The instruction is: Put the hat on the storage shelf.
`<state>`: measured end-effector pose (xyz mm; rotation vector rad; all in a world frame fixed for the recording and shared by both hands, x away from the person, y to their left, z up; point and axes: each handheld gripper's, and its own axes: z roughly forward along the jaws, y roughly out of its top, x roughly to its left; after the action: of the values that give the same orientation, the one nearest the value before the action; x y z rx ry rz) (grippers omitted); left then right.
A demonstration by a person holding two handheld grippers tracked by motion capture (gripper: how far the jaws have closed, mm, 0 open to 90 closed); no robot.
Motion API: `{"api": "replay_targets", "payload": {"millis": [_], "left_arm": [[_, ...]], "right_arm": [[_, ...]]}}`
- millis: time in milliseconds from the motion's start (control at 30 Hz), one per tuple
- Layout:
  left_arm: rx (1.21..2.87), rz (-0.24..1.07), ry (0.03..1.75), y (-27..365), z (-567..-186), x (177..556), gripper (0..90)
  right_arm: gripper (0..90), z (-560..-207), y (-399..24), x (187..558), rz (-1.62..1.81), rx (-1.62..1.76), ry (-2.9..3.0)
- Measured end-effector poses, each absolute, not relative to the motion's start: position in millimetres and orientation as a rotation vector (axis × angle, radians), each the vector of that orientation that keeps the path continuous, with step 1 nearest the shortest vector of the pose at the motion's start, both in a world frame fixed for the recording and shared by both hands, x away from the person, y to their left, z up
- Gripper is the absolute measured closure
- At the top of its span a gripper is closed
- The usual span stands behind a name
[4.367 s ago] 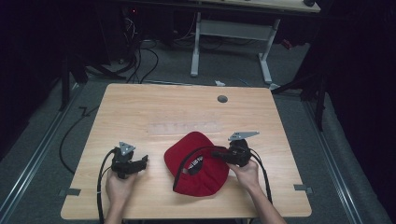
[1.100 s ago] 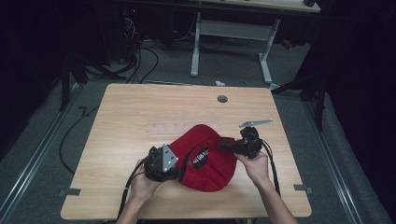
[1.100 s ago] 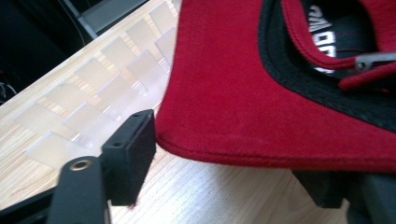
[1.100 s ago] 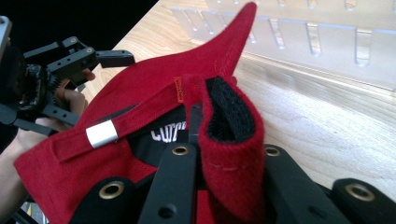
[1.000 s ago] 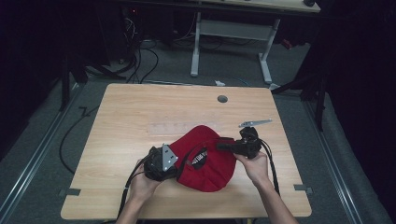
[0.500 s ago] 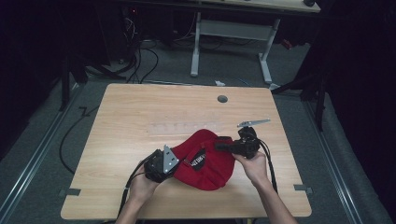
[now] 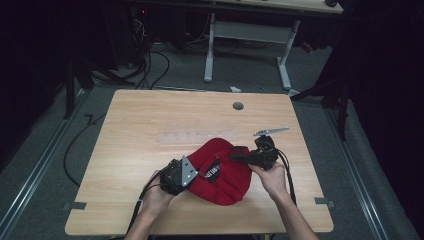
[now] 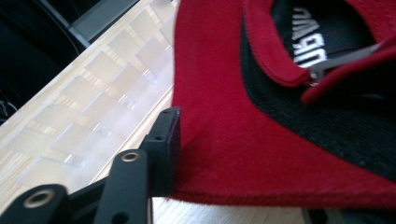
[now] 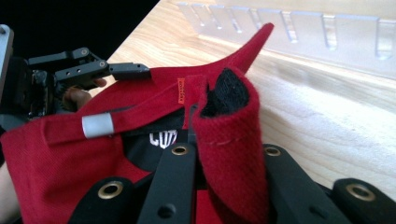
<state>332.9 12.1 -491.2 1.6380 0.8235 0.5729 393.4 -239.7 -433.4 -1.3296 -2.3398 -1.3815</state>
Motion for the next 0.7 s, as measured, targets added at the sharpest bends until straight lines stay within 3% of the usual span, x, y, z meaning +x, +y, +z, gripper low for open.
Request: {"api": "replay_targets", "payload": {"millis": [300,700], "left_arm": [[1.576,0.464,0.824,28,-487,332,63.2],[1.657,0.388,0.771,30,-483,323,76.4]], "right_arm": [[81.1,-435,-238,395,-1.419,-1.29,-2.318],[75.5,-439,-232,400,-1.464,-1.3,-2.333]]}}
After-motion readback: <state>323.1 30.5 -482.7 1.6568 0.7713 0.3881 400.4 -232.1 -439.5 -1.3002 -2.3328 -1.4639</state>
